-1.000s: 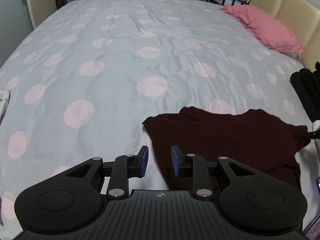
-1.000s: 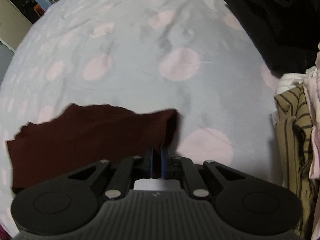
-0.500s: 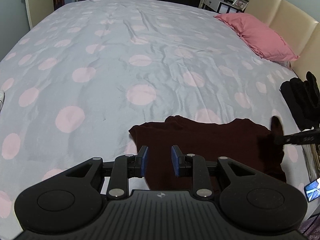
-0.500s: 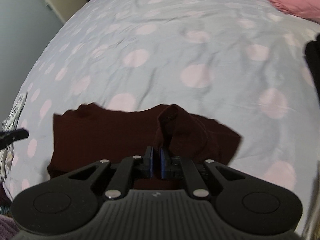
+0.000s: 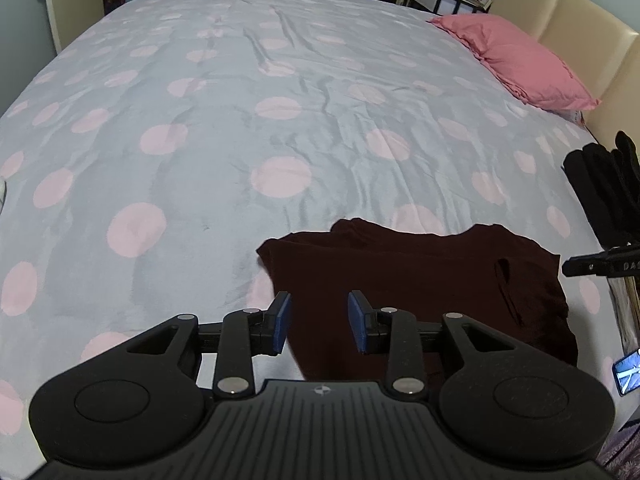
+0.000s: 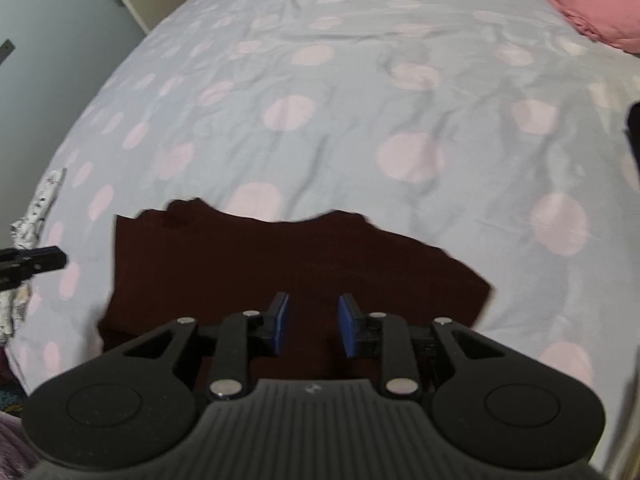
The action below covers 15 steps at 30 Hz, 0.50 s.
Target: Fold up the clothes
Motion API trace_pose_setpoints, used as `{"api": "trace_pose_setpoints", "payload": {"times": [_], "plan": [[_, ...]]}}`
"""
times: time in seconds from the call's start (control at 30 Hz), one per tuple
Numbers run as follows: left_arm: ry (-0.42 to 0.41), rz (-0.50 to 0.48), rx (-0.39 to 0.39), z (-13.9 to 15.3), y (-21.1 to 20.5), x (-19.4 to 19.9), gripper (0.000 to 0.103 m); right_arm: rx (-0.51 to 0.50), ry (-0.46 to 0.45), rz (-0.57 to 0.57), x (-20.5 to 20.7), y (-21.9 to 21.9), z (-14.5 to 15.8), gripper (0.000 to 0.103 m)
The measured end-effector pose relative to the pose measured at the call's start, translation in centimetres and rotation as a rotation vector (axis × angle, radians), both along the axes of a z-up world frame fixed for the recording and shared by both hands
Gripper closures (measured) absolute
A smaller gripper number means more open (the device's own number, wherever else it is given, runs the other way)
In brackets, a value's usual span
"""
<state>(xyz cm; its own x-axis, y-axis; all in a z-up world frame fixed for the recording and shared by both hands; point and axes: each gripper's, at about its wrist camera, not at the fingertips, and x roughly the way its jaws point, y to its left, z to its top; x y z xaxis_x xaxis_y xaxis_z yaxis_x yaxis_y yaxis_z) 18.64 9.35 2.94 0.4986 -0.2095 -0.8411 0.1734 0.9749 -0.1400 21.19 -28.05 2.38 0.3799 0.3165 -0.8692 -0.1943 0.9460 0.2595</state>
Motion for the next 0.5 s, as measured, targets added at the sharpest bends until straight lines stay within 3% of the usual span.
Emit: {"api": "trace_pose_setpoints", "payload": {"times": [0.07, 0.17, 0.37, 0.5], "plan": [[0.004, -0.004, 0.008, -0.2, -0.2, 0.0, 0.074, -0.021, 0.013, 0.000, -0.3, -0.6, -0.9, 0.081], [0.015, -0.009, 0.019, -0.6, -0.5, 0.1, 0.074, -0.052, 0.033, -0.001, -0.8, -1.6, -2.3, 0.094], [0.070, -0.035, 0.051, -2.7, -1.1, 0.3, 0.074, -0.122, 0.060, 0.016, -1.9, -2.5, -5.6, 0.094], [0.074, -0.054, 0.059, -3.6, -0.8, 0.0, 0.072, -0.092, 0.036, 0.000, -2.1, -3.3, -4.6, 0.092]]}}
